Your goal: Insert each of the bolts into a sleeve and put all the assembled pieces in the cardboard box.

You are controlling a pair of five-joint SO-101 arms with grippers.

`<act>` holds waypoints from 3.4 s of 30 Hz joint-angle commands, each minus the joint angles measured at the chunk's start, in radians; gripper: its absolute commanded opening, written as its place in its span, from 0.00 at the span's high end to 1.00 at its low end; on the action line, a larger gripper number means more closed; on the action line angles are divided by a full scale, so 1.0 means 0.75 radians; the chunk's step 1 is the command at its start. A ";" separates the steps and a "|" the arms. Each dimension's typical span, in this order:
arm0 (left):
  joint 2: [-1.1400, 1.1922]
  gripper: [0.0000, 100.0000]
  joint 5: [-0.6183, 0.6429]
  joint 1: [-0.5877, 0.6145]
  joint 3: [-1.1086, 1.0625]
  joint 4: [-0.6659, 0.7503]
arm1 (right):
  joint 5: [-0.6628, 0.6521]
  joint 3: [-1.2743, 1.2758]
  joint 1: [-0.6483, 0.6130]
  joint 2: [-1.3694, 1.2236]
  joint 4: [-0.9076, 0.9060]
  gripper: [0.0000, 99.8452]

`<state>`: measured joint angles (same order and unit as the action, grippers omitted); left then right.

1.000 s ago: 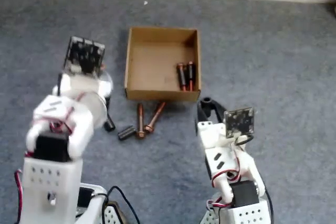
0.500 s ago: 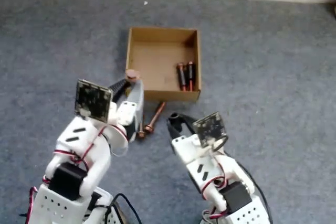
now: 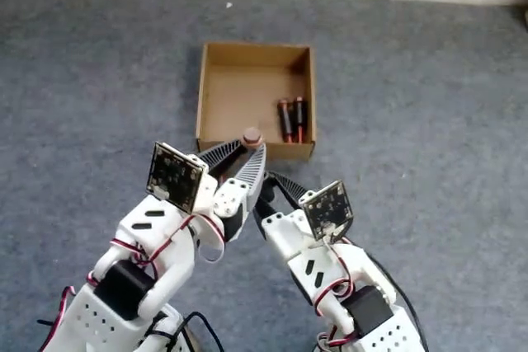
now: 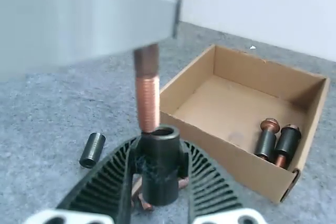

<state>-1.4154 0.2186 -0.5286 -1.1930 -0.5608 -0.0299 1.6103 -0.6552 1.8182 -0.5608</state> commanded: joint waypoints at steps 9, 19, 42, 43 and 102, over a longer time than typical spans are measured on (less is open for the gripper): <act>-0.019 0.99 0.023 -0.056 -0.036 0.115 | -0.145 0.087 -0.011 0.026 0.173 1.00; -0.019 0.99 0.023 -0.054 -0.083 0.113 | -0.205 0.126 -0.007 0.026 0.267 1.00; -0.019 0.75 0.010 -0.001 -0.071 -0.276 | -0.196 0.136 0.081 0.026 0.267 1.00; -0.019 0.75 0.010 0.017 -0.052 -0.301 | -0.196 0.136 0.081 0.026 0.267 1.00; -0.021 0.99 -0.170 1.114 -0.425 -0.346 | -0.186 -0.410 0.240 -0.621 0.382 1.00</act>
<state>-1.4200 0.1036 0.2923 -1.5198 -0.8232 -0.1588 1.4293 -0.4618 1.5236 -0.4150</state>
